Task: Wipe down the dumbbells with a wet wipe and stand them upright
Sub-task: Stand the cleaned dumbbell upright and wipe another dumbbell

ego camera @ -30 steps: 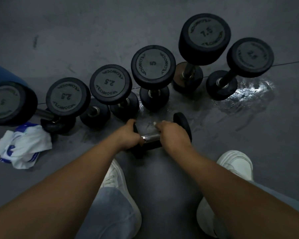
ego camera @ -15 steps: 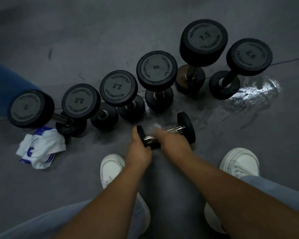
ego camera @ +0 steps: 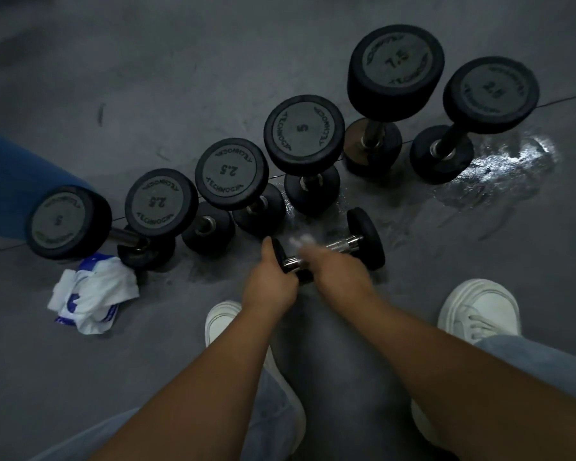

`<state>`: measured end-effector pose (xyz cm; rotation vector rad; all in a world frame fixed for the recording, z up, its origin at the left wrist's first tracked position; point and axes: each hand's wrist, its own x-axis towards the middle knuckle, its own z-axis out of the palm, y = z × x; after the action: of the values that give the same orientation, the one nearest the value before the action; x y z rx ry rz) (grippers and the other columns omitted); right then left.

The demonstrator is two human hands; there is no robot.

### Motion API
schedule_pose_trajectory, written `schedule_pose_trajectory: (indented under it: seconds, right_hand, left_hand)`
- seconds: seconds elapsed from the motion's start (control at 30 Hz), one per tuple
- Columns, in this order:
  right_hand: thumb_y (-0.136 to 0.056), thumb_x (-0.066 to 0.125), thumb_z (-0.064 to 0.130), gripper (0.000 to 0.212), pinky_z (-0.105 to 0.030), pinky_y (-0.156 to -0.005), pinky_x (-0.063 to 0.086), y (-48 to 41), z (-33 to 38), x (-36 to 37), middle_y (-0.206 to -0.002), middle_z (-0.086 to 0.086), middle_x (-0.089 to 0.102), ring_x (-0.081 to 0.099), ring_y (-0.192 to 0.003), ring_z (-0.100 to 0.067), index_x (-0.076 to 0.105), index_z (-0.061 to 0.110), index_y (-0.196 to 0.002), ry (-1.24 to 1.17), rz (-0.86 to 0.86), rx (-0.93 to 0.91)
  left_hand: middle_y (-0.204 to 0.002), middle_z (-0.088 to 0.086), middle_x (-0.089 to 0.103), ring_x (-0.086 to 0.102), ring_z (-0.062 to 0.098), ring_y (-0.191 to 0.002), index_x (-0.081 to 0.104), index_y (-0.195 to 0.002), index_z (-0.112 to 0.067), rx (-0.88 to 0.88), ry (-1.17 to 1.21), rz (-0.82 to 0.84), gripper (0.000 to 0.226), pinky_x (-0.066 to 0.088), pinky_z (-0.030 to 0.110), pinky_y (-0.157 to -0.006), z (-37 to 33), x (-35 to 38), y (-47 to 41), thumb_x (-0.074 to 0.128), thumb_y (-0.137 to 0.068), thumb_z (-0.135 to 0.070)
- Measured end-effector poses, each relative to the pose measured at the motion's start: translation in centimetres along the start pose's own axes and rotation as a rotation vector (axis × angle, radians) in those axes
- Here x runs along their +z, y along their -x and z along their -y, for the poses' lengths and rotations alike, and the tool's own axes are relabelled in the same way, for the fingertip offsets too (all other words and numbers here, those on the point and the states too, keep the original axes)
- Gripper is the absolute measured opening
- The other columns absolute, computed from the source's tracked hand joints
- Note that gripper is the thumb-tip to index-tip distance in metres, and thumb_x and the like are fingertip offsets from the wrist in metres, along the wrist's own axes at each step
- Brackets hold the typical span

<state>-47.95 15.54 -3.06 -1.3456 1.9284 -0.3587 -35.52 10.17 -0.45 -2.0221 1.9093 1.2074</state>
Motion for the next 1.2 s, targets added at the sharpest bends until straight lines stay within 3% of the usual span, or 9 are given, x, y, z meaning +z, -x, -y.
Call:
schedule_pose_trajectory:
  seconds: [0.1, 0.2, 0.3, 0.57, 0.67, 0.83, 0.9, 1.03, 1.2]
  right_hand:
    - [-0.099, 0.038, 0.029, 0.032, -0.040, -0.088, 0.049, -0.3, -1.0, -0.1, -0.124, -0.009, 0.063, 0.060, -0.107, -0.037, 0.042, 0.029, -0.131, 0.005, -0.108, 0.144]
    - [-0.099, 0.039, 0.032, 0.041, -0.036, -0.099, 0.045, 0.1, -0.1, 0.2, -0.147, 0.006, 0.046, 0.054, -0.123, -0.027, 0.041, 0.040, -0.138, 0.029, 0.057, -0.045]
    - [-0.097, 0.039, 0.018, 0.034, -0.039, -0.085, 0.049, -1.1, -1.2, -0.4, -0.134, -0.002, 0.056, 0.059, -0.108, -0.032, 0.046, 0.026, -0.129, 0.060, -0.087, 0.106]
    - [-0.087, 0.045, 0.006, 0.039, -0.039, -0.087, 0.050, -2.1, -0.9, -0.4, -0.123, -0.007, 0.054, 0.059, -0.108, -0.032, 0.054, 0.021, -0.122, 0.167, 0.084, 0.068]
    - [-0.086, 0.047, 0.010, 0.032, -0.037, -0.093, 0.049, -1.2, -1.4, -0.1, -0.117, -0.008, 0.063, 0.060, -0.111, -0.029, 0.064, 0.022, -0.111, 0.008, 0.036, 0.113]
    - [-0.100, 0.038, 0.034, 0.039, -0.030, -0.097, 0.044, 2.1, -0.7, 1.5, -0.138, 0.010, 0.054, 0.057, -0.118, -0.023, 0.045, 0.047, -0.136, -0.141, -0.082, 0.103]
    - [-0.097, 0.043, 0.045, 0.038, -0.028, -0.101, 0.042, 1.8, -0.7, 1.8, -0.136, 0.011, 0.056, 0.055, -0.121, -0.016, 0.048, 0.051, -0.134, -0.130, 0.051, -0.008]
    - [-0.100, 0.035, 0.038, 0.036, -0.011, -0.091, 0.041, 1.6, -1.6, 2.4, -0.134, 0.005, 0.058, 0.057, -0.118, -0.020, 0.054, 0.038, -0.131, -0.001, -0.124, 0.006]
    - [-0.099, 0.036, 0.040, 0.037, -0.031, -0.088, 0.046, 0.9, -1.6, 1.8, -0.129, 0.004, 0.059, 0.057, -0.118, -0.025, 0.053, 0.035, -0.132, 0.133, -0.055, -0.094]
  left_hand:
    - [-0.136, 0.017, 0.057, 0.055, 0.036, -0.122, 0.012, -0.157, -0.025, 0.007, -0.018, -0.017, 0.084, 0.046, 0.039, -0.100, 0.0, 0.1, 0.0, 0.058, -0.086, -0.017]
    - [-0.136, 0.016, 0.058, 0.056, 0.036, -0.121, 0.011, -0.157, -0.027, 0.001, -0.031, -0.011, 0.083, 0.045, 0.038, -0.099, -0.2, 0.0, 0.1, 0.057, -0.088, -0.018]
    - [-0.138, 0.017, 0.055, 0.054, 0.037, -0.123, 0.009, -0.157, -0.026, 0.004, -0.024, -0.005, 0.085, 0.045, 0.038, -0.101, 0.1, -0.1, -0.3, 0.058, -0.088, -0.018]
    - [-0.133, 0.017, 0.056, 0.059, 0.034, -0.113, 0.012, -0.154, -0.020, -0.007, -0.074, 0.128, 0.085, 0.050, 0.033, -0.090, 0.2, -0.7, -1.7, 0.065, -0.087, -0.023]
    - [-0.135, 0.013, 0.055, 0.057, 0.028, -0.109, 0.018, -0.154, -0.017, -0.078, -0.044, 0.226, 0.085, 0.045, 0.027, -0.083, 0.3, -1.7, -1.7, 0.069, -0.086, -0.029]
    - [-0.125, 0.012, 0.063, 0.060, 0.034, -0.113, 0.025, -0.145, -0.022, -0.125, -0.066, -0.142, 0.069, 0.047, 0.041, -0.087, 1.1, 0.8, 1.0, 0.060, -0.090, -0.043]
    - [-0.129, 0.011, 0.062, 0.061, 0.034, -0.113, 0.013, -0.152, -0.027, -0.036, 0.015, -0.112, 0.085, 0.048, 0.038, -0.085, 1.8, 2.2, 2.2, 0.066, -0.086, -0.035]
    - [-0.144, 0.008, 0.049, 0.055, 0.028, -0.122, 0.003, -0.156, -0.027, 0.054, 0.133, -0.050, 0.105, 0.040, 0.024, -0.089, 2.9, 2.9, 2.7, 0.070, -0.078, -0.007]
    - [-0.134, 0.010, 0.057, 0.061, 0.028, -0.113, 0.004, -0.155, -0.028, 0.046, 0.136, -0.041, 0.104, 0.046, 0.027, -0.084, 2.8, 2.4, 1.2, 0.070, -0.077, -0.009]
